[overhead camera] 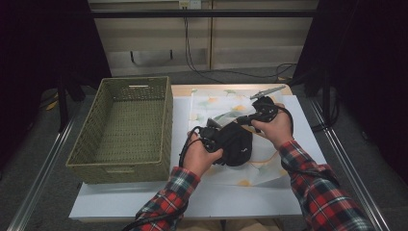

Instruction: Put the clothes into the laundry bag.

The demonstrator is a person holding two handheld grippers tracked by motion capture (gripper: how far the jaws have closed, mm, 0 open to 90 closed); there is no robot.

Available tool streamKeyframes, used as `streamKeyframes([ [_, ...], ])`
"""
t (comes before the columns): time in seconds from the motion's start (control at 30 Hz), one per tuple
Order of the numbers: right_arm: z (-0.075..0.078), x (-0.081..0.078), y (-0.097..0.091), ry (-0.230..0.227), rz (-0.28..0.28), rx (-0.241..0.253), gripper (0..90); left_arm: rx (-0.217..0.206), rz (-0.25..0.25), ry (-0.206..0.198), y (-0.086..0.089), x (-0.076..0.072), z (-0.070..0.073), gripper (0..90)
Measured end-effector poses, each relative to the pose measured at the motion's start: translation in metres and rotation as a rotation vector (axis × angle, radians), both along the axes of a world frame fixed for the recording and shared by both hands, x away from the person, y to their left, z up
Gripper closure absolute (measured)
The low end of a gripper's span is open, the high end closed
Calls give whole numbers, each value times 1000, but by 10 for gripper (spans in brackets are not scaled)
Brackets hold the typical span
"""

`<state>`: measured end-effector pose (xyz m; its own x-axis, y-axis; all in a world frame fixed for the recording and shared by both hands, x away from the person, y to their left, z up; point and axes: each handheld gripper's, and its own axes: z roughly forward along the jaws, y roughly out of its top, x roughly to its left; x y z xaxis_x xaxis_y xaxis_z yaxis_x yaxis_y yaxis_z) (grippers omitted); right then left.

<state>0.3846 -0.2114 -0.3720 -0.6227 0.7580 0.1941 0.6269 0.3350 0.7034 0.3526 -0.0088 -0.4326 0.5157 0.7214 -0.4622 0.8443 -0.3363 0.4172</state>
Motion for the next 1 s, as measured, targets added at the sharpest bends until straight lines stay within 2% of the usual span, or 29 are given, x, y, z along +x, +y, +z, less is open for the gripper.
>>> streamKeyframes([
  [0.03, 0, 0, 0, 0, 1, -1, 900, 14, -49, -10, 2, 2, 0, 802],
  [0.07, 0, 0, 0, -3, 6, -5, 900, 12, -52, -11, 3, 3, -1, 804],
  [0.1, 1, 0, 0, -3, 5, -4, 900, -13, -7, -12, -1, 2, -2, 806],
  [0.13, 0, 0, 0, -3, 8, 0, 900, 2, -36, -20, 1, 3, -2, 808],
  [0.23, 1, 0, 0, -1, 5, 0, 900, 14, -61, -36, 1, 6, -2, 813],
  [0.27, 1, 0, 0, -3, 8, 0, 900, -5, -25, -34, -1, 5, -2, 813],
  [0.3, 1, 0, 0, -4, 8, 3, 900, 22, -80, -44, 2, 8, -1, 814],
  [0.33, 1, 0, 0, -6, 8, 5, 900, -12, -17, -44, -3, 7, -1, 814],
  [0.37, 1, 0, -1, -6, 10, 6, 900, -31, 26, -45, -5, 7, -1, 815],
  [0.4, 2, 0, -1, -2, 7, 4, 900, -15, -5, -51, -4, 9, -1, 815],
  [0.43, 2, 0, -1, -4, 3, 1, 900, -30, 34, -46, -7, 9, -2, 815],
  [0.47, 2, 0, -1, -5, 7, 3, 900, -32, 30, -45, -7, 9, -2, 815],
  [0.5, 2, 0, -1, -5, 7, 2, 900, -6, -11, -53, -5, 12, -2, 815],
  [0.6, 2, 0, -1, -6, 7, 3, 900, -19, 18, -49, -7, 13, -2, 815],
  [0.63, 2, 0, -1, -6, 7, 5, 900, -34, 52, -51, -9, 13, -3, 815],
  [0.67, 2, 0, -1, -6, 6, 6, 900, -20, 27, -55, -7, 15, -3, 816],
  [0.7, 3, -1, -2, -6, 6, 7, 900, -28, 43, -52, -8, 15, -4, 816],
  [0.73, 3, -1, -2, -8, 5, 5, 900, -15, 22, -57, -6, 17, -4, 815],
  [0.77, 3, -1, -2, -6, 4, 6, 900, -36, 58, -57, -8, 16, -5, 815],
  [0.8, 3, -1, -2, -5, 3, 7, 900, -15, 24, -62, -6, 17, -5, 815],
  [0.83, 3, -1, -2, -6, 3, 7, 900, -22, 30, -60, -6, 17, -5, 816],
  [0.87, 3, -1, -2, -6, 3, 7, 900, -41, 69, -65, -9, 17, -5, 815],
  [0.9, 3, -1, -2, -8, 3, 4, 900, -13, 31, -74, -7, 18, -5, 816],
  [0.93, 3, -1, -2, -5, 0, 5, 900, -35, 77, -69, -10, 17, -6, 816],
  [1.0, 3, -1, -2, -7, 4, 3, 900, -33, 75, -68, -11, 18, -5, 816],
])
